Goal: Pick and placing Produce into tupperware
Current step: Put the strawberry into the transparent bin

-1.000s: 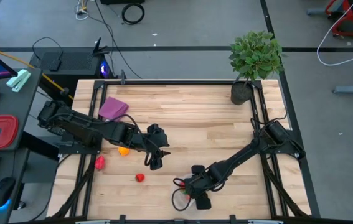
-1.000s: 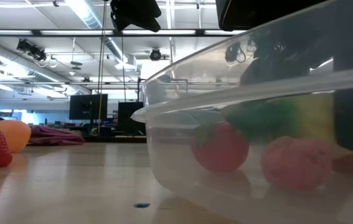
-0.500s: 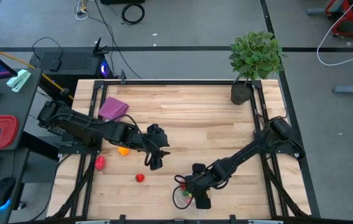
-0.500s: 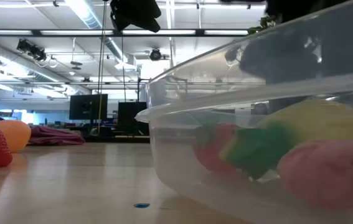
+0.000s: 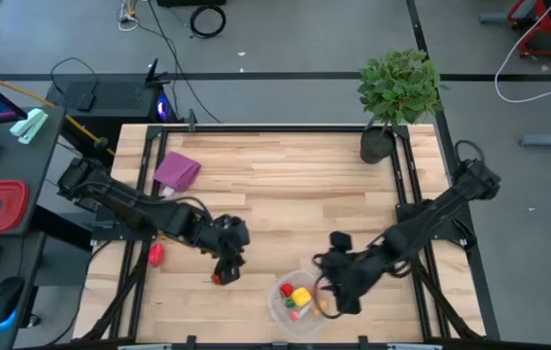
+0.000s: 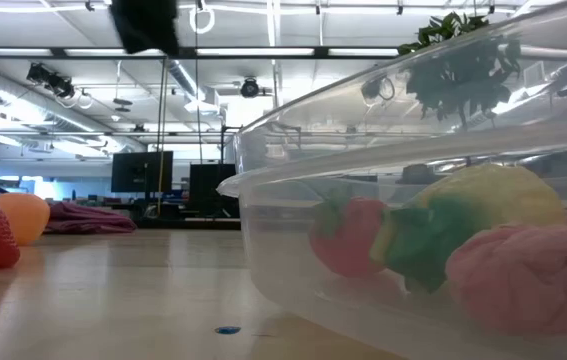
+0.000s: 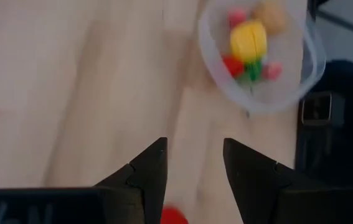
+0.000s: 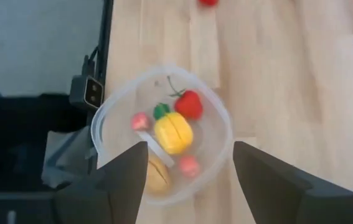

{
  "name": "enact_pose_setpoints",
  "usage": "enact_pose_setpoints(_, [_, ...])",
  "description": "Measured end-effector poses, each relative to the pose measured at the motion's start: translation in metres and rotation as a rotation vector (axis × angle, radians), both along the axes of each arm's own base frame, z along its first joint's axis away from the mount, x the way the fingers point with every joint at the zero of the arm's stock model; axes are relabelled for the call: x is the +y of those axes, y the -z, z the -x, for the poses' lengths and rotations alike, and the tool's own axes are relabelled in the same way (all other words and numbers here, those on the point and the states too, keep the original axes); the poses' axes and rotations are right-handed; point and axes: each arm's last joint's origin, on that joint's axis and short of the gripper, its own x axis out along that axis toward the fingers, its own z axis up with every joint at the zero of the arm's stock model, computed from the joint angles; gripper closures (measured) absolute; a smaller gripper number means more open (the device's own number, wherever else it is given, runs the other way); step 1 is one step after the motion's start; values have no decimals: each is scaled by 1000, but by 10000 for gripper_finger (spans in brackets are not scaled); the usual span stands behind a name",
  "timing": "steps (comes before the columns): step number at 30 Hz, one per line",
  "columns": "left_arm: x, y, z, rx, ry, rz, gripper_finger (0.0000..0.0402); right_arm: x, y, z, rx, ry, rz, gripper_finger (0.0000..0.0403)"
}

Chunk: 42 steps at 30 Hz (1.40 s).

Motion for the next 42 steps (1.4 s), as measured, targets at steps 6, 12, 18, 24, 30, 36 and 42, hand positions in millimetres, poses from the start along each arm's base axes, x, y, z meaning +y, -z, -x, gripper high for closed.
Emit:
enact_pose_setpoints(6, [-25,6,23,140,-87,70,239,-4,-36,35,-140,56,-9,157])
enact_pose_setpoints(12, [-53,16,36,207,-109,99,239,-3,-52,54,-278,103,72,157])
enact_pose_setpoints(18, [-73,45,34,292,-84,32,239,6,-48,58,-306,116,128,157])
enact_pose_setpoints(24, [-77,74,24,373,-72,-56,239,14,-37,53,-277,105,159,157])
enact_pose_setpoints(30, [-71,82,19,404,-86,-87,239,20,-27,47,-252,99,188,157])
enact_pose_setpoints(36, [-68,82,17,398,-102,-92,239,20,-26,47,-249,98,192,157])
enact_pose_setpoints(42, [-67,82,16,402,-159,-68,239,20,-26,47,-248,98,192,157])
